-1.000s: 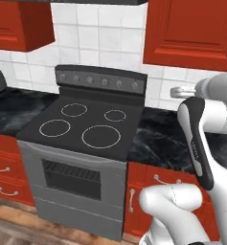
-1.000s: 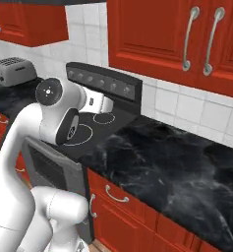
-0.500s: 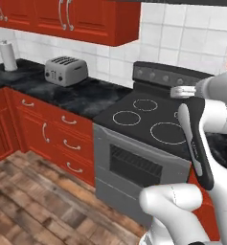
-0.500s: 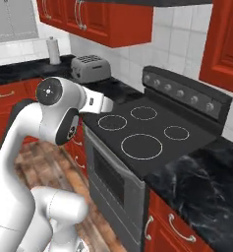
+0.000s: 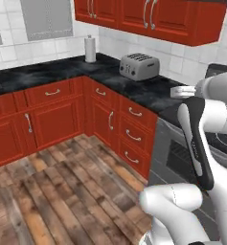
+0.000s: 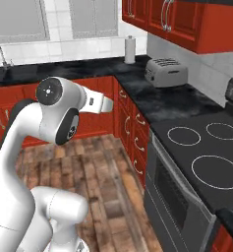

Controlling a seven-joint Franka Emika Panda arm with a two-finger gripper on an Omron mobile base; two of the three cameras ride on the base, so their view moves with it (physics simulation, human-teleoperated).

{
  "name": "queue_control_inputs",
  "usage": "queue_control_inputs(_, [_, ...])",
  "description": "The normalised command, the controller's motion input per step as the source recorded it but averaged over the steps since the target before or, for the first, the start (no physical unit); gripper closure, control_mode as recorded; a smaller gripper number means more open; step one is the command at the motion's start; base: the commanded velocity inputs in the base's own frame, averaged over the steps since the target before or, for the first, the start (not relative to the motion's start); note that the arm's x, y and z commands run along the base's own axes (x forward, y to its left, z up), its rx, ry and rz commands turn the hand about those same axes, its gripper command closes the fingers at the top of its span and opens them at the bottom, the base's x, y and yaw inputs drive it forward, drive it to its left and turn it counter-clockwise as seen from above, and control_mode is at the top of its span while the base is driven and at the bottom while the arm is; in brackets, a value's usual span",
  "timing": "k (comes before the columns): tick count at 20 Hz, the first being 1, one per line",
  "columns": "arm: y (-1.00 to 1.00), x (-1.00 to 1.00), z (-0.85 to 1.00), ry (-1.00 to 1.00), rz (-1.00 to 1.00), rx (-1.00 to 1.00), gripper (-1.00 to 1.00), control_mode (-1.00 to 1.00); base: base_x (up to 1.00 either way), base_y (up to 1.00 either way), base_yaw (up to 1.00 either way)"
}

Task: Close all open cabinet doors.

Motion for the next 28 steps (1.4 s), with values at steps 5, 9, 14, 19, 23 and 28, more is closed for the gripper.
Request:
queue_control_inputs(5, [0.00,0.00,0.00,0.00,0.00,0.00,-1.00,1.00,0.00,0.65,0.55])
queue_control_inputs(9, [0.00,0.00,0.00,0.00,0.00,0.00,-1.00,1.00,0.00,0.63,0.55])
queue_control_inputs(14, [0.00,0.00,0.00,0.00,0.00,0.00,-1.00,1.00,0.00,0.62,0.54])
queue_control_inputs(19, [0.00,0.00,0.00,0.00,0.00,0.00,-1.00,1.00,0.00,0.57,0.52])
queue_control_inputs(23, [0.00,0.00,0.00,0.00,0.00,0.00,-1.00,1.00,0.10,0.46,0.51])
queue_control_inputs(28, [0.00,0.00,0.00,0.00,0.00,0.00,-1.00,1.00,0.16,0.41,0.50])
